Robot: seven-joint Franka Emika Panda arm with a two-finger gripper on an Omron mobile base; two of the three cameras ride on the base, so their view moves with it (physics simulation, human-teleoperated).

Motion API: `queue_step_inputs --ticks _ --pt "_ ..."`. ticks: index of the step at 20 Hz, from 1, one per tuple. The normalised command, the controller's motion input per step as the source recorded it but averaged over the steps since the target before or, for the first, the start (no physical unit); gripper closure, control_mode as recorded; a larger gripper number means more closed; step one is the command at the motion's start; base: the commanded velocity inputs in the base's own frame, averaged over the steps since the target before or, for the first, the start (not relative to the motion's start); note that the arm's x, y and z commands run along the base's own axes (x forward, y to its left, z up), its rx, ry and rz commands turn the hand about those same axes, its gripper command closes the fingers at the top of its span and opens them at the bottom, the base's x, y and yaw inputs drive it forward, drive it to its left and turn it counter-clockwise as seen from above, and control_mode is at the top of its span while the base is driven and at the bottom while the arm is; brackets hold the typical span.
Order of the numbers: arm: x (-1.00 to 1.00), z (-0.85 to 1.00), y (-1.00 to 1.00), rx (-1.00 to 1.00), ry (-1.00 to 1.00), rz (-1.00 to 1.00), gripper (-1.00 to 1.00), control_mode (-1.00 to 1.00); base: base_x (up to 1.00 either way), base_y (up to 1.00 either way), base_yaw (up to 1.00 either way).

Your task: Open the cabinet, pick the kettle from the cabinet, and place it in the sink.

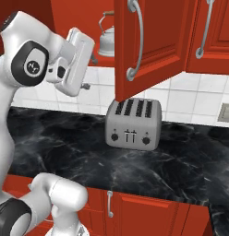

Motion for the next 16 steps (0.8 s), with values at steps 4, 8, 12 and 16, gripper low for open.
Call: queue_step_inputs --ticks 4,8,12,16 --pt "0.22 -0.1 -0.15 0.0 -0.3 -0.3 -1.0 -1.0 0.0 0.0 0.0" --pt "0.07 -0.14 -0.28 -0.03 -0.32 -0.25 -1.0 -1.0 0.0 0.0 0.0" --pt "0.18 -0.02 -0.28 0.0 -0.1 -0.3 -1.0 -1.0 0.0 0.0 0.0" --pt "0.2 0.0 -0.33 0.0 -0.06 -0.26 -1.0 -1.0 0.0 0.0 0.0"
